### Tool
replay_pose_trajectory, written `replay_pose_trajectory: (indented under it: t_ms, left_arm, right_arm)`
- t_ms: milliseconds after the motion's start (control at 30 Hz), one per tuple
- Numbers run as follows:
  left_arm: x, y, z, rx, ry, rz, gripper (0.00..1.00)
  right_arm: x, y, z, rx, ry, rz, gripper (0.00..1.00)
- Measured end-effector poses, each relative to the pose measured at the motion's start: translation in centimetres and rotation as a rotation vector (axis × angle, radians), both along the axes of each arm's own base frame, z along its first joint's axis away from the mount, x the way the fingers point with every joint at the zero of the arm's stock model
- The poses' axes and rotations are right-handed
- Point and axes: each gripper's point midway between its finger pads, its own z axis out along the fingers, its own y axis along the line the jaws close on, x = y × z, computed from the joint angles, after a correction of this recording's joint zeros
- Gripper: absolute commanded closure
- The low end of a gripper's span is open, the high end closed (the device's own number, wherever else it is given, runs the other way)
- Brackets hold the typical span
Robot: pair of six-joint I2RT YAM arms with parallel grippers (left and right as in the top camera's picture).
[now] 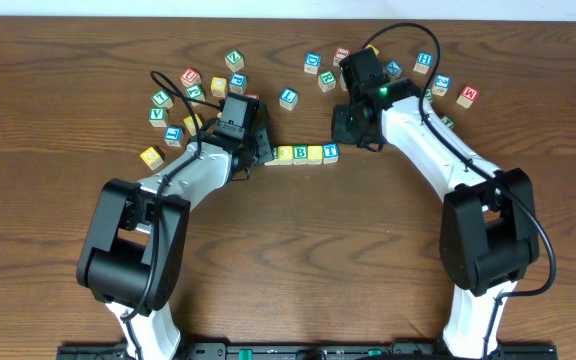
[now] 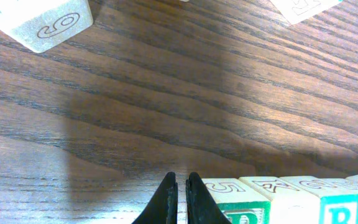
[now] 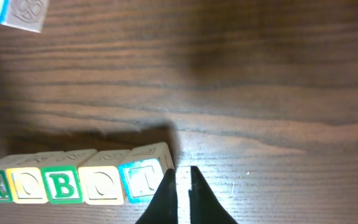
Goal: Spell out ROBOT
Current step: 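Raise the right gripper and move it to the right of the blue T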
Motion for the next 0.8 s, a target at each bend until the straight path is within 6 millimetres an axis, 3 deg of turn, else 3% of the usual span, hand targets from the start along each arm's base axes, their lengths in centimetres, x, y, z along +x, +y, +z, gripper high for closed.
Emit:
replay_pose_trajectory:
  t_ms: [400,800]
  left_arm:
    - [0.0,0.0,0.0,0.000,0.000,0.000,0.93]
    - [0.0,0.0,0.0,0.000,0.000,0.000,0.92]
  right_arm:
    - [-1.6,-0.2,-2.9,-0.005,0.040,0.002,0.98]
    - [-1.7,0.8,-3.9,0.052,0.065,0.035,0.97]
